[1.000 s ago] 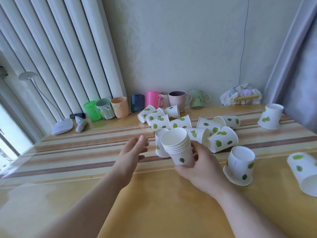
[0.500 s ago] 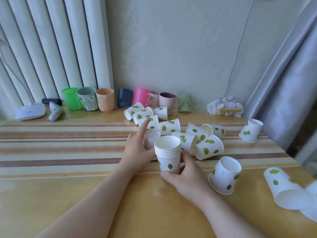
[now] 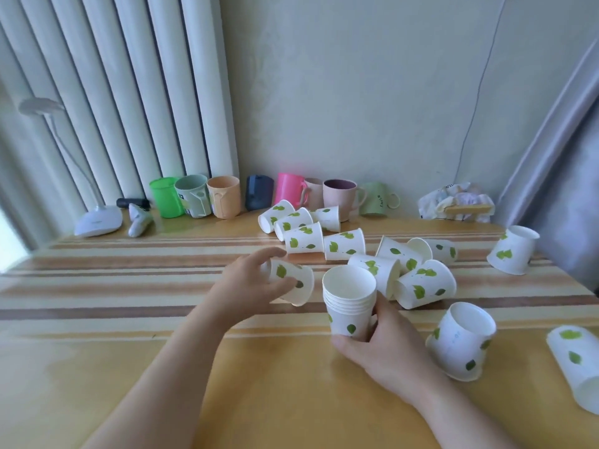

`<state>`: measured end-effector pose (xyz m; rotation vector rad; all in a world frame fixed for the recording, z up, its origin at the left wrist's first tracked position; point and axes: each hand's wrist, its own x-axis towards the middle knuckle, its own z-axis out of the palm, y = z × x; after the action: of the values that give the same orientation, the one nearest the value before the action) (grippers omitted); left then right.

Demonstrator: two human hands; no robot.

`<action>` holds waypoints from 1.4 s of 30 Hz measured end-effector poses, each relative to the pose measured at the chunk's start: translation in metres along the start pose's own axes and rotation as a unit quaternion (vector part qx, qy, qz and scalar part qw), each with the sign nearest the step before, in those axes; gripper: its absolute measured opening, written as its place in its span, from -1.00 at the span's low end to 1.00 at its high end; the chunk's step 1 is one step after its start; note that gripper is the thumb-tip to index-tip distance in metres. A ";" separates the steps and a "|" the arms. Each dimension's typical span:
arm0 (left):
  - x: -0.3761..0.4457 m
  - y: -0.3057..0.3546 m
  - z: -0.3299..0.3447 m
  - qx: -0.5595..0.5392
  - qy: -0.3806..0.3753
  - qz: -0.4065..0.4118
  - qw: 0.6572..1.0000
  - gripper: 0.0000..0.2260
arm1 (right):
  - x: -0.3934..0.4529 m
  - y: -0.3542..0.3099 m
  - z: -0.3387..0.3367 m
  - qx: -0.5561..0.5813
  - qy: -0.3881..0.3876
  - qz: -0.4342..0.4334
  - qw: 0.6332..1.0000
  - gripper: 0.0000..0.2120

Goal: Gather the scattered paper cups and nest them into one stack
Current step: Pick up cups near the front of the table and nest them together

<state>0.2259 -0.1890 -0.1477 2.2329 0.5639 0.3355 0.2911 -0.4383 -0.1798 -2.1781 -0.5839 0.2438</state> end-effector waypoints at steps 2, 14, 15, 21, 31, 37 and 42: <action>-0.002 0.003 -0.011 0.043 0.017 -0.028 0.999 -0.52 | 0.001 0.000 -0.002 0.000 -0.006 0.000 1.000 -0.57; -0.017 0.017 -0.022 -0.293 -0.051 -0.025 0.954 -0.29 | 0.004 0.003 -0.006 0.005 -0.025 -0.028 0.999 -0.48; -0.016 0.025 -0.014 -0.348 -0.048 0.000 0.936 -0.30 | 0.004 0.003 -0.006 0.005 -0.026 -0.029 0.999 -0.48; -0.024 0.061 0.031 -0.248 -0.054 0.109 0.961 -0.62 | 0.004 0.003 -0.006 -0.003 -0.022 -0.040 0.999 -0.37; -0.037 0.012 0.051 -0.197 -0.071 0.065 0.976 -0.01 | 0.006 0.007 -0.006 0.014 -0.017 -0.057 0.998 -0.34; -0.042 0.014 0.063 -0.119 -0.124 0.074 0.982 -0.42 | 0.005 0.007 -0.006 0.003 -0.045 -0.063 0.997 -0.39; -0.040 0.010 0.068 -0.078 -0.076 0.068 0.992 -0.62 | -0.004 0.006 -0.010 -0.054 -0.065 -0.058 0.995 -0.32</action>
<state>0.2222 -0.2580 -0.1871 2.1277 0.2959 0.2670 0.2930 -0.4500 -0.1786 -2.2347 -0.8114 0.3001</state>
